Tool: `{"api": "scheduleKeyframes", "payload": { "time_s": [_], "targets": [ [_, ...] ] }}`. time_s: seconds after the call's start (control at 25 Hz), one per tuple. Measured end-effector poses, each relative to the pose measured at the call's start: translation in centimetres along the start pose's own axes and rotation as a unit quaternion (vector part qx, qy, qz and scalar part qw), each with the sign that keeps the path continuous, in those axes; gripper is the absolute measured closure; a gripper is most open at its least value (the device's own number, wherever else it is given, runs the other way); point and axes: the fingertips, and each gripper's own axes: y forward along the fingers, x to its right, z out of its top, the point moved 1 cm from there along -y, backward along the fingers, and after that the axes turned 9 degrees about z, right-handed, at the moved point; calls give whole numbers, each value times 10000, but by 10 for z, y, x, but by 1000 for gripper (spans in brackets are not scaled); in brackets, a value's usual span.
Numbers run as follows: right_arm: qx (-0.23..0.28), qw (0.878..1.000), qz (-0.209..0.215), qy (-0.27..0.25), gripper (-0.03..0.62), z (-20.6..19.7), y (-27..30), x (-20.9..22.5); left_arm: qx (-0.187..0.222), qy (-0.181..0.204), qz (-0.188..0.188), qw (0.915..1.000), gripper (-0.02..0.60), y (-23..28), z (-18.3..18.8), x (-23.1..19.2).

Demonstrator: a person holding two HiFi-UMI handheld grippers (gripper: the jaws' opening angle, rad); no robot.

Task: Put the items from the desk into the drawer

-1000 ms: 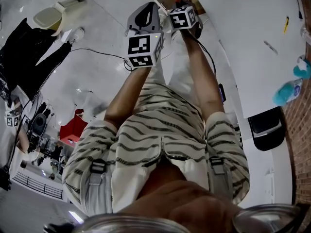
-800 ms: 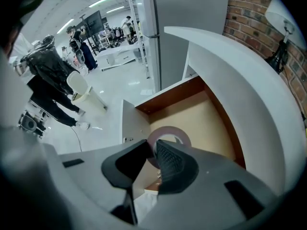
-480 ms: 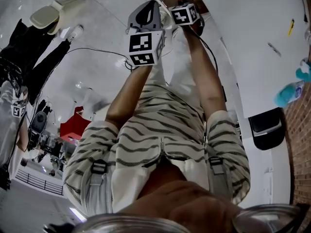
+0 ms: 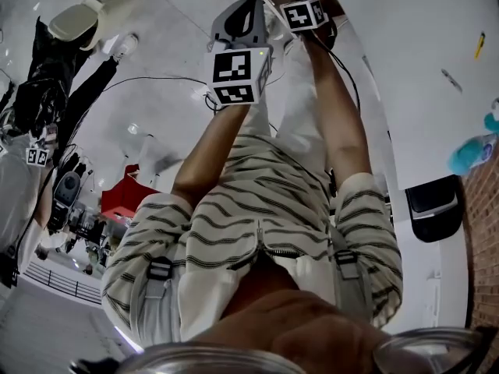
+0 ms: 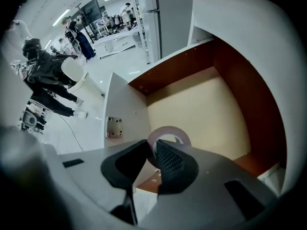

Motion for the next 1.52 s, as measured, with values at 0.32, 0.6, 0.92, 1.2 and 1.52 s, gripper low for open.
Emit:
{"api": "scheduleKeyframes", "payload": {
  "time_s": [0.32, 0.6, 0.92, 1.2, 1.52],
  "targets": [
    [-156, 9998, 124, -98, 522, -17, 54, -13, -92, -2, 4, 10000, 575, 6, -29, -18],
    [-320, 9993, 127, -138, 519, -23, 60, -9, -88, 19, 6, 10000, 575, 8, -32, -16],
    [-31, 9999, 120, 60, 492, -15, 65, -7, -166, 24, -51, 9998, 575, 12, -37, -19],
    [231, 9992, 192, 261, 482, -10, 47, -15, -97, 88, -78, 9999, 575, 9, -29, -15],
    [582, 9967, 259, 511, 583, -17, 24, -23, -47, 168, -106, 9998, 575, 3, -23, -9]
  ]
}}
